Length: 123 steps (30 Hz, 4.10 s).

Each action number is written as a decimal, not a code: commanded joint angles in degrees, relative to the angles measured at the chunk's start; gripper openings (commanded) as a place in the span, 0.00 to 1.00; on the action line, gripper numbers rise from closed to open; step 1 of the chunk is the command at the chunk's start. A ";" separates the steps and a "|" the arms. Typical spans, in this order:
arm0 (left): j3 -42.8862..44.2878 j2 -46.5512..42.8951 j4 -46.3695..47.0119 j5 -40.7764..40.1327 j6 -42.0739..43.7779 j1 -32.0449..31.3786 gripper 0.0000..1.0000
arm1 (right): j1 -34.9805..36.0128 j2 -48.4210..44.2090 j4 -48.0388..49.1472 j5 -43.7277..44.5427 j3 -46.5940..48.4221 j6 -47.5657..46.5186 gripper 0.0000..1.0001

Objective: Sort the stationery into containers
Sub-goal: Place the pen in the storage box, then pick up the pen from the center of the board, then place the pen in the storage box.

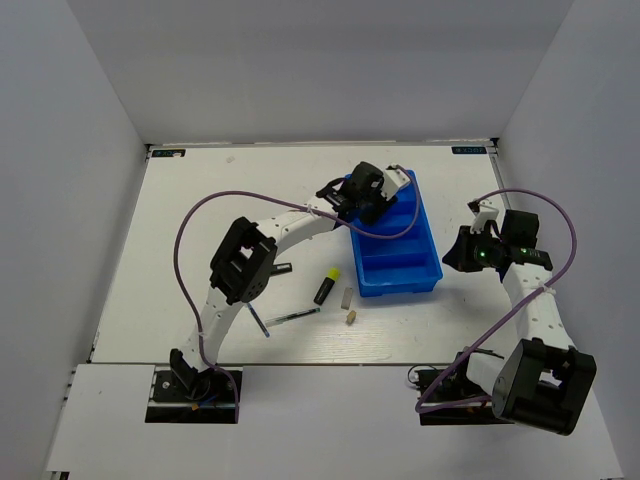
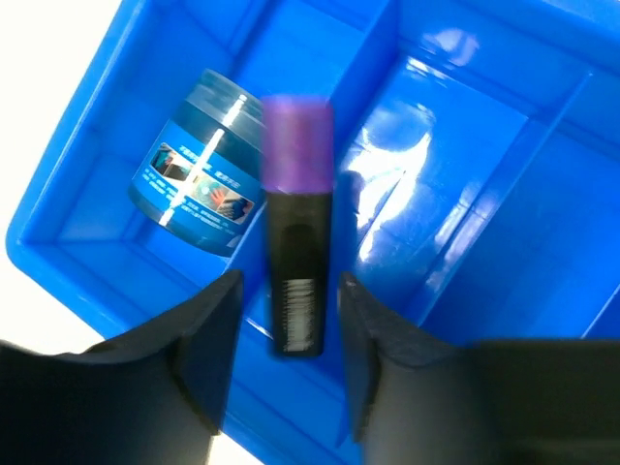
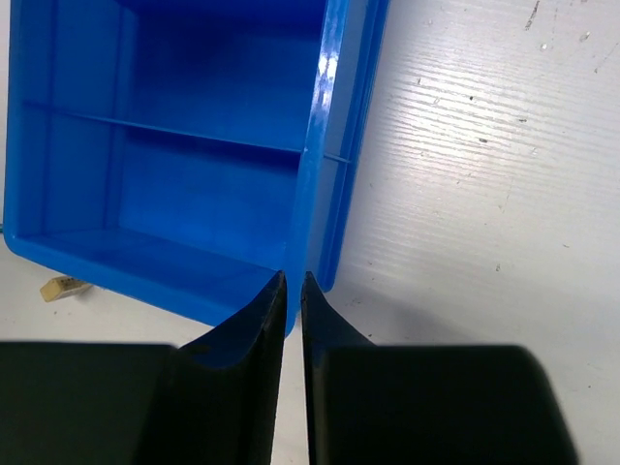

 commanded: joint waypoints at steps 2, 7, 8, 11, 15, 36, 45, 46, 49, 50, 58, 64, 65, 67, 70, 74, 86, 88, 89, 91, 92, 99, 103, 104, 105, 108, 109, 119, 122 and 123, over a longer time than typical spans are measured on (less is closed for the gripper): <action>0.17 -1.36 2.42 -1.54 -1.20 0.14 0.63 | -0.67 0.08 -0.52 -1.78 0.24 -0.86 0.14; 1.23 -2.24 2.77 -1.71 -1.73 -0.12 0.67 | -0.93 0.17 -0.87 -2.56 0.33 -0.86 0.16; 1.57 -3.11 2.08 -1.97 -1.99 -0.04 0.67 | -0.93 0.26 -0.95 -2.65 0.41 -0.95 0.16; 1.32 -6.87 1.28 -2.50 -3.40 -0.65 0.42 | -1.11 -0.27 -1.48 -3.44 0.42 -2.00 0.19; -3.93 -17.34 -2.75 -8.02 -10.93 -2.32 0.00 | 0.47 -2.02 -3.93 -16.04 0.94 -11.37 0.63; -71.79 -87.40 -23.60 -3.46 -37.07 37.86 0.47 | 55.20 45.32 -22.57 1.04 55.33 -28.17 0.42; -74.62 -96.27 -22.45 -5.40 -36.27 41.01 0.71 | 63.31 55.88 -12.12 0.07 58.94 -44.37 0.64; -74.97 -96.72 -22.45 -6.10 -36.45 41.36 0.72 | 63.84 57.55 -11.94 1.20 59.56 -44.89 0.64; -74.80 -97.78 -22.80 -6.98 -36.45 41.89 0.73 | 64.98 60.98 -8.96 2.52 61.58 -44.02 0.66; -74.71 -97.95 -23.06 -6.90 -36.36 41.89 0.73 | 65.16 62.30 -8.78 2.97 62.89 -43.84 0.66; -74.71 -98.74 -23.07 -5.67 -36.54 41.80 0.73 | 65.78 68.64 -8.07 7.01 68.62 -40.59 0.66; -74.71 -99.27 -22.98 -5.67 -36.54 41.80 0.73 | 65.60 71.53 -12.46 7.02 69.84 -43.57 0.63; -74.80 -99.27 -23.15 -5.75 -36.54 41.89 0.73 | 65.69 71.97 -15.17 7.01 70.28 -43.66 0.61; -74.89 -99.36 -23.15 -5.75 -36.45 41.89 0.73 | 65.51 73.03 -18.42 5.70 70.64 -45.42 0.60; -74.80 -99.45 -23.07 -5.67 -36.45 41.80 0.73 | 65.60 74.17 -23.17 4.99 70.82 -48.22 0.56; -74.80 -99.54 -23.16 -5.75 -36.45 41.80 0.73 | 65.51 74.35 -23.72 6.04 68.19 -48.33 0.50; -75.32 -99.89 -22.63 -4.79 -36.27 41.89 0.73 | 64.99 63.02 -4.29 16.76 55.08 -24.96 0.00; -75.59 -100.33 -22.10 -4.18 -36.10 41.89 0.73 | 64.64 58.89 -5.78 17.91 57.53 -23.54 0.00; -75.50 -99.89 -22.10 -4.00 -36.19 41.80 0.73 | 64.37 57.93 -6.05 18.09 58.24 -23.28 0.00; -75.59 -100.07 -21.92 -3.38 -35.92 41.80 0.73 | 63.58 53.36 -7.45 18.87 60.60 -23.54 0.00; -75.59 -99.89 -21.92 -3.21 -35.92 41.80 0.73 | 62.97 52.48 -8.07 19.23 61.23 -24.32 0.00; -76.73 -98.40 -17.64 6.71 -34.52 41.19 0.63 | 57.62 40.88 -7.91 41.08 56.78 -34.95 0.00; -76.03 -94.19 -15.42 17.42 -32.76 39.52 0.30 | 48.84 30.88 -4.83 46.28 49.47 -38.28 0.00; -74.99 -90.96 -14.90 19.54 -32.76 38.30 0.26 | 46.55 29.80 -4.47 46.30 46.24 -39.17 0.00; -73.84 -89.53 -14.81 21.91 -32.50 38.11 0.20 | 44.01 28.05 -4.64 46.39 45.08 -41.62 0.00; -70.25 -83.55 -14.72 23.77 -32.67 35.83 0.22 | 39.61 24.70 -4.21 44.55 38.84 -49.62 0.00; -69.62 -82.50 -15.24 23.86 -32.58 34.43 0.24 | 38.89 24.26 -4.64 42.54 36.91 -53.12 0.00; -67.06 -75.28 -17.53 12.79 -30.56 21.50 0.41 | 32.64 31.19 -4.38 28.92 34.51 -69.94 0.00; -67.77 -75.19 -17.62 12.09 -30.21 20.88 0.44 | 31.94 32.77 -7.10 25.22 35.31 -75.27 0.00; -67.77 -75.28 -17.53 12.09 -30.04 20.80 0.44 | 31.94 33.47 -7.28 24.77 35.05 -75.83 0.00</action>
